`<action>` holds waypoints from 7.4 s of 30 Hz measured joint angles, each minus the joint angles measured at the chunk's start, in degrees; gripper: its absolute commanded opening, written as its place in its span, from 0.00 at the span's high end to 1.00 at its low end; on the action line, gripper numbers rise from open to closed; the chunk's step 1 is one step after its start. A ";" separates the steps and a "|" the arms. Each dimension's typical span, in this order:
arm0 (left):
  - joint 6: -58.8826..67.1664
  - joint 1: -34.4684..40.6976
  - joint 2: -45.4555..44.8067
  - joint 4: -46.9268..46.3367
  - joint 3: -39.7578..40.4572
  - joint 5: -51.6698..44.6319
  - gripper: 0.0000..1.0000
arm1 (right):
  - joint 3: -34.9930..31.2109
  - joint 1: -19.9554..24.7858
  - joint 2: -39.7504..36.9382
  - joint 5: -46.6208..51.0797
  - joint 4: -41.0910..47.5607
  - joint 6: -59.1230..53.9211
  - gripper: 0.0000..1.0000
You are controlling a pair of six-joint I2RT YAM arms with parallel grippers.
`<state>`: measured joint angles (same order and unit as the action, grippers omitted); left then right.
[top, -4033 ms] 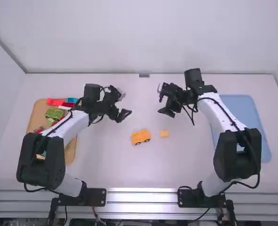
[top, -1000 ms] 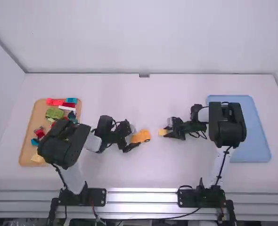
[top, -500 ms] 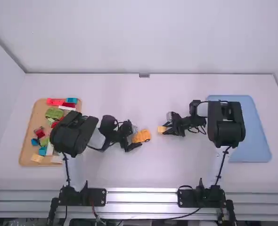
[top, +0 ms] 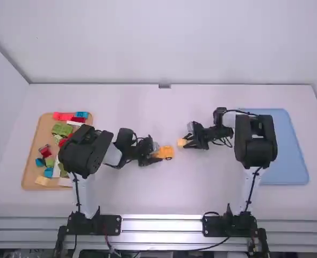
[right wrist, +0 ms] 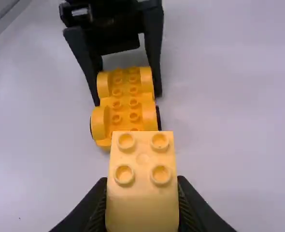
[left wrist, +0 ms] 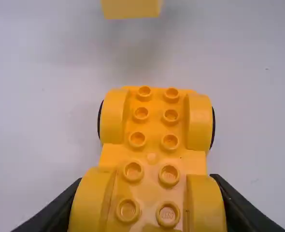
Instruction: Assemble lego blocks to make yellow taxi
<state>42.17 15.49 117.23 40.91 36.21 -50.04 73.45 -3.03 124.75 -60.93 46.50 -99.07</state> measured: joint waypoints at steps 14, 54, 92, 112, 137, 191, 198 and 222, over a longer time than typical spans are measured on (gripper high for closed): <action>10.54 0.00 0.37 -18.78 9.53 -1.79 0.49 | 5.35 -2.80 0.00 -0.46 0.13 2.69 0.87; 8.66 0.00 0.61 -13.46 6.99 -1.42 0.46 | -19.54 -11.65 -14.51 12.09 -33.05 28.17 0.90; 9.60 0.00 0.24 -16.26 7.39 -2.29 0.47 | -19.08 -8.26 -19.52 5.51 -30.08 25.29 1.00; 10.23 0.00 0.24 -16.44 7.39 -2.45 0.48 | -18.05 -15.93 -13.07 12.57 -35.10 34.69 1.00; 9.70 -0.15 0.24 -15.69 7.39 -1.84 0.38 | -9.81 -13.29 -14.86 15.76 -19.71 32.57 0.02; -51.21 -24.59 -67.10 -67.41 6.32 45.16 0.01 | -27.15 -9.70 -30.86 31.30 -61.11 58.45 0.02; -67.47 -27.71 -71.69 -75.19 6.32 67.38 0.01 | -27.15 -9.70 -30.86 31.30 -63.08 58.29 0.02; -73.53 -66.84 -36.68 -90.79 20.52 60.59 0.01 | -27.17 -9.07 -30.86 34.07 -67.36 55.39 0.02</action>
<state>-31.35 -51.35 80.55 -49.89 56.73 10.55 46.28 -12.10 93.89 -26.85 -20.86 -43.68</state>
